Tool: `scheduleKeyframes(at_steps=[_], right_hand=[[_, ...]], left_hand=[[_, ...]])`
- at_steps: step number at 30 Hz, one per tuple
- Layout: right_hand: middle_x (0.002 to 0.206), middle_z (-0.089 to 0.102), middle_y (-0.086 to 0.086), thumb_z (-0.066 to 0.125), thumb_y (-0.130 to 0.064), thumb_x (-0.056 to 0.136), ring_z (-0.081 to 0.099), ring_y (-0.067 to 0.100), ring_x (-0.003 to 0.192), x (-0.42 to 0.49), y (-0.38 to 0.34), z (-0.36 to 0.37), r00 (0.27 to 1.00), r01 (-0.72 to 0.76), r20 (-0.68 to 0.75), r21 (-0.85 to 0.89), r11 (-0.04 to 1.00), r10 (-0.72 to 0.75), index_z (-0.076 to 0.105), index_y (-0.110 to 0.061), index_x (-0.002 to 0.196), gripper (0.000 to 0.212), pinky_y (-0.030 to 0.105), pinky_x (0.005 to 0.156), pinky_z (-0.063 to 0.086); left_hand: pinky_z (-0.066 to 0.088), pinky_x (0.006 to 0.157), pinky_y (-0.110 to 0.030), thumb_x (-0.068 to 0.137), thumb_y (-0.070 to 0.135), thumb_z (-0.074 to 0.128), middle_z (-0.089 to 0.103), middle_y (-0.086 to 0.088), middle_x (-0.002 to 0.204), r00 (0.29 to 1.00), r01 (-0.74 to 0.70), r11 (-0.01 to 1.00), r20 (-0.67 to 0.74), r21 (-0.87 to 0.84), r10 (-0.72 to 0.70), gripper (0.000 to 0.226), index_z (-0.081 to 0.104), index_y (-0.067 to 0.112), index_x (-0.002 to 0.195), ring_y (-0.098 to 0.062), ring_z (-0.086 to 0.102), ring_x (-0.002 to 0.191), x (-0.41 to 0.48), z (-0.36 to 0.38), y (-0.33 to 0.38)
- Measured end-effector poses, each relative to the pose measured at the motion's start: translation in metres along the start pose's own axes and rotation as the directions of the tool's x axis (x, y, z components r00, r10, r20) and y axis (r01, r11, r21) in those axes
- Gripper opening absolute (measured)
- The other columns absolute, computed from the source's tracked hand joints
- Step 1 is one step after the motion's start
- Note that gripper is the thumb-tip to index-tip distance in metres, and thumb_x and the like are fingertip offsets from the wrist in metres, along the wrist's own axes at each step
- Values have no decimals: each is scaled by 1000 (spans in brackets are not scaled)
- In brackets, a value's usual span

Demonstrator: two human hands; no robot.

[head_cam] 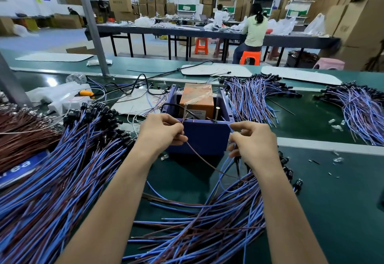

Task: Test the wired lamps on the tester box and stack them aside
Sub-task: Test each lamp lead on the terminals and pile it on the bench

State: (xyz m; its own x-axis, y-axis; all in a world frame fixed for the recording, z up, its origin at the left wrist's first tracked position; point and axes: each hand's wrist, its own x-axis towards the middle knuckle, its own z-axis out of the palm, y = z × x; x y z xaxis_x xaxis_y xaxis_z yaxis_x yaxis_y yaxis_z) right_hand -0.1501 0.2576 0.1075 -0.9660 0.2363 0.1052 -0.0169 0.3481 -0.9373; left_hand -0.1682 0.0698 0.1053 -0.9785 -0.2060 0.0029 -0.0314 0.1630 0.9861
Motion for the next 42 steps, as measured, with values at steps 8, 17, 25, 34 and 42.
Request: scheduleKeyframes(at_steps=[8,17,25,34,42], right_hand=[[66,61,9,51,11,86,57,8,39,-5,-4,3,997,1,83,52,999,-6,67,-10,103,32,20,40,50],[79,66,19,52,8,83,57,8,37,-3,-5,5,997,2,81,16,1000,-3,70,-9,105,33,19,39,47],[79,67,15,53,7,85,58,6,39,-5,-7,3,996,7,94,-6,1000,-7,69,-10,108,33,16,39,47],[60,63,2,56,5,82,51,11,42,-14,-19,2,951,-25,310,111,994,-10,73,-14,86,27,13,36,32],[83,76,-2,59,-17,94,54,5,57,-31,-31,-2,640,140,768,-71,988,-35,74,-19,103,18,15,47,40]], left_hand=[[52,47,-21,84,-6,57,65,-15,65,1000,27,999,13,36,-27,11,60,-2,74,-18,69,53,0,-5,2],[57,52,-26,82,-5,57,64,-13,60,999,35,996,0,80,-35,11,58,0,72,-23,71,58,-1,-5,3],[59,57,-29,83,-5,57,65,-16,66,999,35,996,-8,85,-34,10,59,0,75,-25,72,61,-5,-6,6],[51,47,-20,87,0,57,68,-4,59,971,17,995,237,98,-40,11,61,9,83,-12,62,46,-17,-12,23],[48,50,-16,95,19,57,72,-3,70,986,-48,982,168,183,17,14,64,12,85,-13,61,56,-7,-38,20]])
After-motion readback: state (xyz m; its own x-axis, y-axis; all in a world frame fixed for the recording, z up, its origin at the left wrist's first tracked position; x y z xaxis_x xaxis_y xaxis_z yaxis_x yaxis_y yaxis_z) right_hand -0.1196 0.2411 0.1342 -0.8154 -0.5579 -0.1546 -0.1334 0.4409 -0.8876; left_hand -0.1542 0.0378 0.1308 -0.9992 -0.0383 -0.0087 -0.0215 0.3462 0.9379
